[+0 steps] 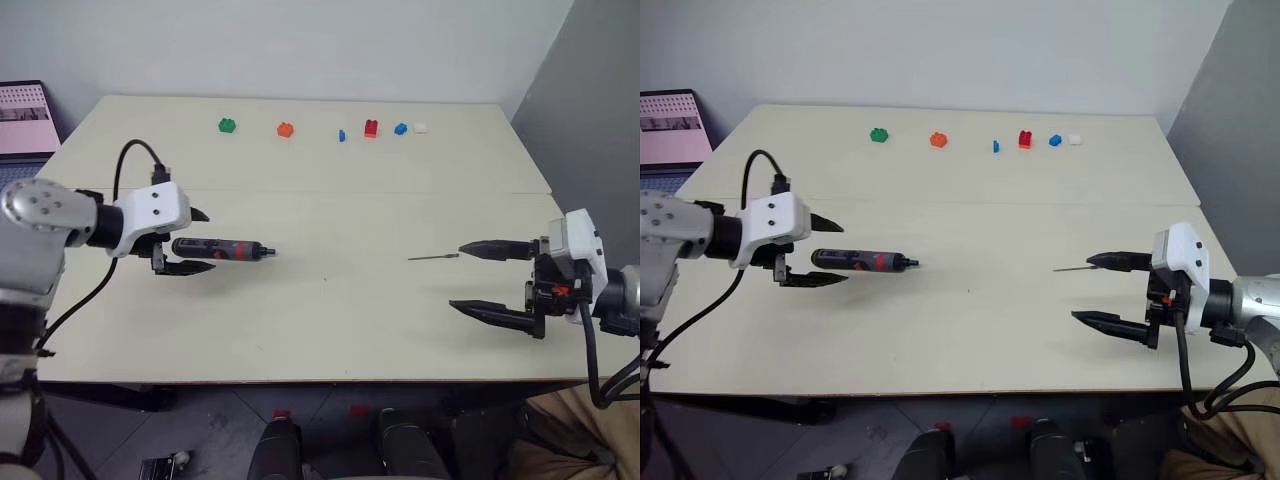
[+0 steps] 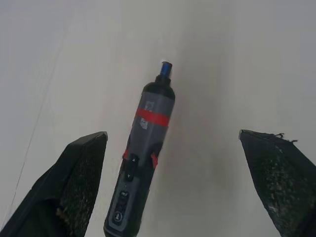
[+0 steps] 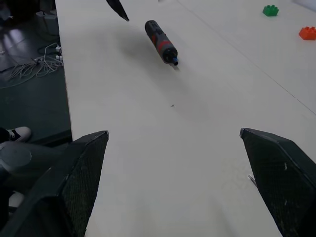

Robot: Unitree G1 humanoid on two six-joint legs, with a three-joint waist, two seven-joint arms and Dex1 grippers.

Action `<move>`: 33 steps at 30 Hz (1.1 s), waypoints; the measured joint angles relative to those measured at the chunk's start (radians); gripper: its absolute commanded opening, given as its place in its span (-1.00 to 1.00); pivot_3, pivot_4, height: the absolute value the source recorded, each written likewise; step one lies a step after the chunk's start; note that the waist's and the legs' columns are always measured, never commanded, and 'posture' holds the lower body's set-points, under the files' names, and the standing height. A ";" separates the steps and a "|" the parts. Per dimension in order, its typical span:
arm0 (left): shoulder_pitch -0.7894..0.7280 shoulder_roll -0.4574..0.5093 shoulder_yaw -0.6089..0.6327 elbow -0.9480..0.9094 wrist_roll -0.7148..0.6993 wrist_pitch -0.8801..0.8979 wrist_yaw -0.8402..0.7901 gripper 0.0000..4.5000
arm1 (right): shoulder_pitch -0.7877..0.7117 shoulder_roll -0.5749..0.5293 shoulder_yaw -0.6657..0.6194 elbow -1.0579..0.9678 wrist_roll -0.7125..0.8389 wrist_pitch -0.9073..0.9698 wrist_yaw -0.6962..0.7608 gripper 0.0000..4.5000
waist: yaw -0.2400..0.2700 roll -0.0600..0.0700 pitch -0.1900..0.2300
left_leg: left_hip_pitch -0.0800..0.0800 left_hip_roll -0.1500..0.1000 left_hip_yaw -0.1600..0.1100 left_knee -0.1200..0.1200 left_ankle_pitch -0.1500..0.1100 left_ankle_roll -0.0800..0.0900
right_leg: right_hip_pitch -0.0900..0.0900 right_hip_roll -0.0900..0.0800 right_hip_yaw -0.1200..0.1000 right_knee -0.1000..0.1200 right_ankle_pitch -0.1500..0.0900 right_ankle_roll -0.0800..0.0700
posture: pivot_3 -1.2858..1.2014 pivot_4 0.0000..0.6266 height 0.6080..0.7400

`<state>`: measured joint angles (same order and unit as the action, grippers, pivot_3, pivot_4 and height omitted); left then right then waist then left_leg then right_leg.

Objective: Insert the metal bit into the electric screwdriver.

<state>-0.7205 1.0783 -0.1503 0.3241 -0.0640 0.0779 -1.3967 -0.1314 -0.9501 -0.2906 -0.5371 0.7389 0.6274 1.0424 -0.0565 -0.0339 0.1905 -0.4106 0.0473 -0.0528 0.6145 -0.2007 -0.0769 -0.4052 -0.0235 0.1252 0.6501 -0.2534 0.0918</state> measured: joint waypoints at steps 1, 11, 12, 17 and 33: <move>-0.033 -0.015 -0.019 0.036 0.019 -0.019 -0.015 0.99 | 0.000 0.006 0.001 -0.003 0.000 0.000 -0.004 1.00 | 0.000 0.000 0.000 | 0.000 0.000 0.000 0.000 0.000 0.000 | 0.000 0.000 0.000 0.000 0.000 0.000 | 0.03 -0.52 1.00; -0.155 -0.071 -0.094 0.222 0.123 -0.137 -0.082 0.99 | 0.007 0.050 0.023 -0.031 -0.001 0.000 -0.049 1.00 | 0.000 0.000 0.000 | -0.006 0.000 -0.004 0.010 0.000 0.000 | -0.001 0.001 -0.002 0.004 0.001 0.001 | 0.03 -0.52 1.00; -0.165 -0.075 -0.099 0.235 0.131 -0.146 -0.085 0.99 | 0.007 0.052 0.024 -0.031 -0.001 0.000 -0.051 1.00 | 0.000 0.000 0.000 | -0.006 0.000 -0.004 0.011 0.000 0.000 | -0.001 0.001 -0.002 0.005 0.001 0.001 | 0.03 -0.52 1.00; -0.207 -0.104 -0.123 0.279 0.175 -0.176 -0.100 0.99 | 0.007 0.056 0.035 -0.032 -0.002 -0.002 -0.059 1.00 | 0.000 0.000 0.000 | -0.005 0.000 -0.004 0.016 0.000 0.000 | -0.001 0.001 -0.001 0.010 -0.001 -0.002 | 0.03 -0.52 1.00; -0.368 -0.280 -0.230 0.473 0.341 -0.246 -0.080 0.99 | -0.017 0.063 0.077 -0.025 -0.006 -0.008 -0.058 1.00 | 0.000 -0.001 0.001 | -0.006 0.000 -0.005 0.016 0.000 0.001 | -0.001 0.002 -0.001 0.011 0.001 0.000 | 0.03 -0.52 1.00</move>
<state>-1.0886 0.7985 -0.3799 0.7970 0.2767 -0.1681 -1.4770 -0.1487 -0.8874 -0.2131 -0.5622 0.7331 0.6196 0.9840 -0.0568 -0.0348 0.1911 -0.4161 0.0473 -0.0579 0.6306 -0.2002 -0.0761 -0.4061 -0.0216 0.1241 0.6614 -0.2527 0.0919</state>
